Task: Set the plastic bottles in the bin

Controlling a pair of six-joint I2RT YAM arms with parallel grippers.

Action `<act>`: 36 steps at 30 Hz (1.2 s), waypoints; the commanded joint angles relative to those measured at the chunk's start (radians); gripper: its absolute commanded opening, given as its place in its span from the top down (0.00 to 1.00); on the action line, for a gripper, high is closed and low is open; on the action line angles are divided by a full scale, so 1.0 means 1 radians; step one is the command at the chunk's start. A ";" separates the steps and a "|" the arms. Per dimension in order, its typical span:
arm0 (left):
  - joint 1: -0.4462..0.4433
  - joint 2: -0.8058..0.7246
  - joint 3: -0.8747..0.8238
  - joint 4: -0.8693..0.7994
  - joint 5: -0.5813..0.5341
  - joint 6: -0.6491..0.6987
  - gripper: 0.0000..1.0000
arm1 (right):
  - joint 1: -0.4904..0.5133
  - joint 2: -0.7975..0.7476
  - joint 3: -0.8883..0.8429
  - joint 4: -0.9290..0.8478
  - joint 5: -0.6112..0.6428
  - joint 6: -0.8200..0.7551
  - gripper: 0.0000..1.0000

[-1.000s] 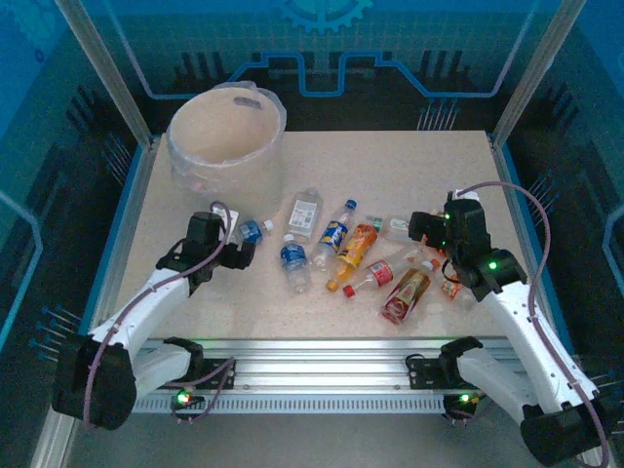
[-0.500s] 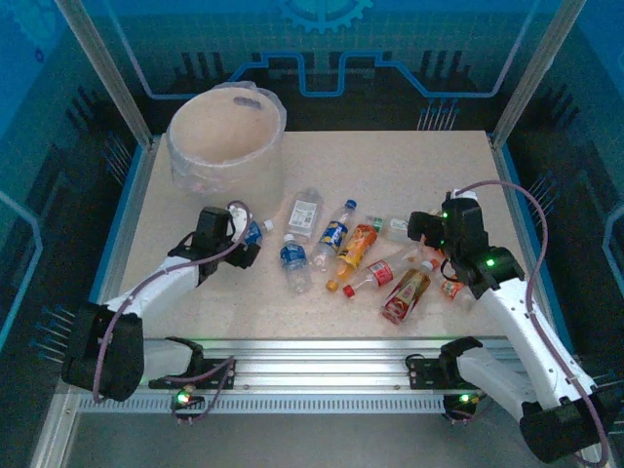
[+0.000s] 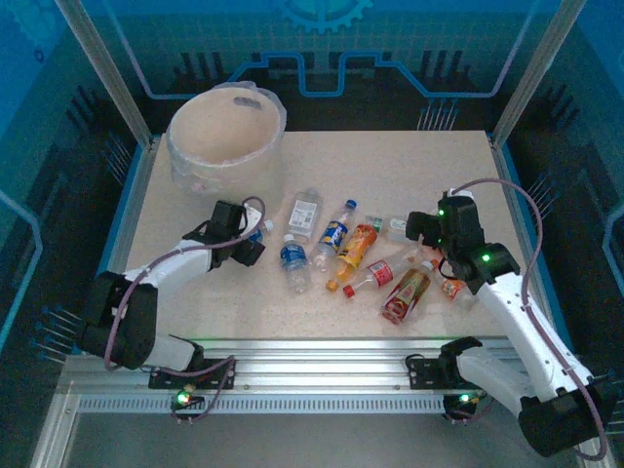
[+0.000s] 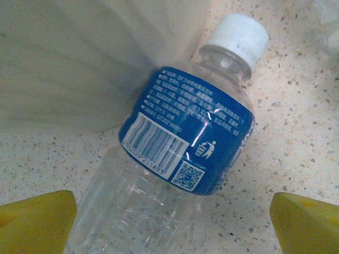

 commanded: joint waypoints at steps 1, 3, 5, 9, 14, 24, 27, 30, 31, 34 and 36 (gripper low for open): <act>-0.013 0.034 0.040 -0.077 -0.027 0.013 0.07 | -0.006 0.004 0.004 0.018 0.020 0.011 0.00; -0.020 0.047 0.042 -0.090 -0.031 0.013 0.09 | -0.007 0.009 0.004 0.020 0.020 0.010 0.00; -0.031 0.061 0.051 -0.112 -0.028 0.013 0.09 | -0.007 0.011 0.004 0.020 0.020 0.010 0.00; -0.058 0.091 0.068 -0.164 -0.030 0.016 0.10 | -0.007 0.012 0.003 0.021 0.022 0.010 0.00; -0.087 0.120 0.088 -0.223 -0.061 0.001 0.10 | -0.007 0.012 0.003 0.020 0.025 0.010 0.00; -0.089 0.210 0.165 -0.244 -0.119 -0.070 0.15 | -0.007 0.001 -0.008 0.016 0.029 0.011 0.00; -0.099 0.237 0.190 -0.252 -0.113 -0.072 0.15 | -0.007 -0.005 -0.010 0.014 0.032 0.012 0.00; -0.110 0.260 0.205 -0.253 -0.112 -0.072 0.15 | -0.007 -0.008 -0.011 0.013 0.035 0.012 0.00; -0.112 0.267 0.209 -0.255 -0.113 -0.073 0.18 | -0.007 -0.008 -0.011 0.013 0.035 0.012 0.00; -0.120 0.288 0.217 -0.266 -0.117 -0.074 0.24 | -0.007 -0.007 -0.011 0.013 0.037 0.011 0.01; -0.125 0.293 0.217 -0.270 -0.122 -0.074 0.30 | -0.008 -0.008 -0.011 0.012 0.039 0.010 0.00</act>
